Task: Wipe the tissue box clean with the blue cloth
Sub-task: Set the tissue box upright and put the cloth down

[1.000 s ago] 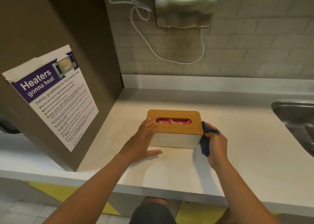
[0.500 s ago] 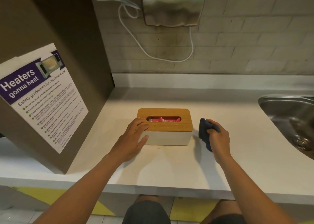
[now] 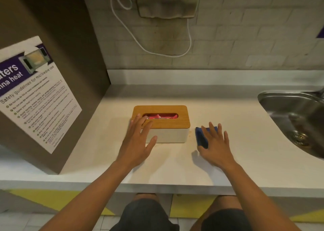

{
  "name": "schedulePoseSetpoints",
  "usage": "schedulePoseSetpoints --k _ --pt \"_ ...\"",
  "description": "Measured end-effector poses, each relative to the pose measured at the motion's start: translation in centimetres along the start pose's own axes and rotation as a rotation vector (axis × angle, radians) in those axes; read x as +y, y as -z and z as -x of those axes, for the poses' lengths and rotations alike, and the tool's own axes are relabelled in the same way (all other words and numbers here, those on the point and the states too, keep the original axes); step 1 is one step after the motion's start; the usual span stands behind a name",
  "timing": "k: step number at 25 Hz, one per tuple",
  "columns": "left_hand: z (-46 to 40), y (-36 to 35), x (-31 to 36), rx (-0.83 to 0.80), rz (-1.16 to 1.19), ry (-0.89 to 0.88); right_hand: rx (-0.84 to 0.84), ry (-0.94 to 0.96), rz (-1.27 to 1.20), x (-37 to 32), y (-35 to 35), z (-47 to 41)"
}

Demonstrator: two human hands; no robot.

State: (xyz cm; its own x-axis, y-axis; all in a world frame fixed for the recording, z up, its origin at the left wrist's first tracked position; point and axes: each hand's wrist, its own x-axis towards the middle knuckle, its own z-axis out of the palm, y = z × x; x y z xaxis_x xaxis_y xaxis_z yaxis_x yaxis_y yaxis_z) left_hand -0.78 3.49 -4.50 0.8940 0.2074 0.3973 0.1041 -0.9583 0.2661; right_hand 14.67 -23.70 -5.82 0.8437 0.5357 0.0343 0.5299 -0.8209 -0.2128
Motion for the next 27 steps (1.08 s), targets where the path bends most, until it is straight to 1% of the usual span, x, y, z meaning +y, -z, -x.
schedulePoseSetpoints --k 1,2,5,7,11,15,23,27 --pt "0.0 -0.3 0.6 -0.015 -0.041 -0.001 0.079 -0.006 0.003 -0.7 -0.3 0.2" --pt "0.1 -0.7 1.1 -0.034 -0.076 0.007 0.117 -0.021 0.018 -1.2 -0.9 0.4" --pt "0.3 -1.4 1.6 -0.045 -0.118 0.023 0.066 -0.092 0.059 -1.2 -2.6 0.7" --pt "0.3 -1.5 1.3 -0.036 -0.116 0.010 0.051 -0.103 0.075 -0.3 -3.0 0.6" --pt "0.4 -1.7 1.0 -0.022 -0.110 -0.003 0.084 -0.147 0.070 1.7 -2.5 0.1" --pt "0.4 -2.0 1.2 0.005 -0.092 0.013 0.045 -0.145 0.061 3.1 -2.4 0.0" --pt "0.3 -2.4 0.9 0.020 -0.061 0.018 0.052 -0.190 0.056 2.5 -2.7 -0.1" --pt "0.4 -2.3 1.1 0.021 -0.068 0.018 0.061 -0.177 0.060 2.4 -2.5 -0.1"
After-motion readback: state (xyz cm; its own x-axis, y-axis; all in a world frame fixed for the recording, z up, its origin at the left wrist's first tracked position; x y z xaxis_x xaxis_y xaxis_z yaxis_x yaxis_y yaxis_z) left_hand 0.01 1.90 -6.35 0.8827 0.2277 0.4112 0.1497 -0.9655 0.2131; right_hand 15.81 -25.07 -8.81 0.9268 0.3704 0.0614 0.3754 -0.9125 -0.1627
